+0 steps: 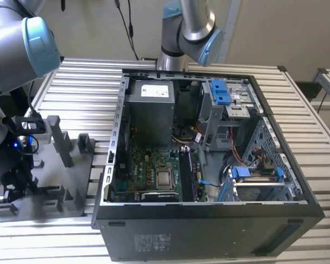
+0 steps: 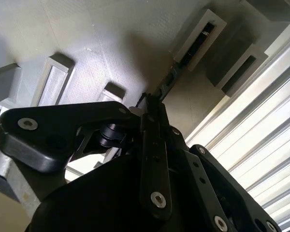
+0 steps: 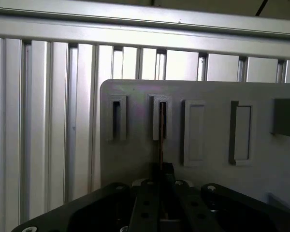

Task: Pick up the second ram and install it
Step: 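Pick up the second ram and move it above second insertion slot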

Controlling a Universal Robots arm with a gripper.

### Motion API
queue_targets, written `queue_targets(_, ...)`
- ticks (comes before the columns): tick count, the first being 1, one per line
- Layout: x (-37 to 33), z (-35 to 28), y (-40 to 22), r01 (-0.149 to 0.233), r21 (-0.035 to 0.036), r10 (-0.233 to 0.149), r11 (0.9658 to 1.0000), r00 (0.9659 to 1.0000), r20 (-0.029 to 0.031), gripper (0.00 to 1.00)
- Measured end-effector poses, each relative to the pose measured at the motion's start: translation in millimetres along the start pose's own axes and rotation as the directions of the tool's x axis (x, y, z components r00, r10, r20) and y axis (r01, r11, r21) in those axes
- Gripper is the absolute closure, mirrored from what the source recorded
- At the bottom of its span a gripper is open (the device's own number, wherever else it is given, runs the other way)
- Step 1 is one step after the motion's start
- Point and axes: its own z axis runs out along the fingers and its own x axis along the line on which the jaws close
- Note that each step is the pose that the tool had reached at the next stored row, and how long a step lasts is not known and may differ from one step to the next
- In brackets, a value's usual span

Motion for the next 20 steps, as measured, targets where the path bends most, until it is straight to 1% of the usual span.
queue_targets(8, 0.0, -0.3, 0.0, 0.000, -0.0004, 0.000, 1.0000, 1.0000, 0.0001, 0.86)
queue_targets(15, -0.6, -7.6, 0.2, 0.000, -0.0006, 0.000, 1.0000, 1.0000, 0.0000, 0.86)
queue_targets(20, -1.1, -14.3, 0.4, 0.000, -0.0005, 0.000, 1.0000, 1.0000, 0.0000, 0.86)
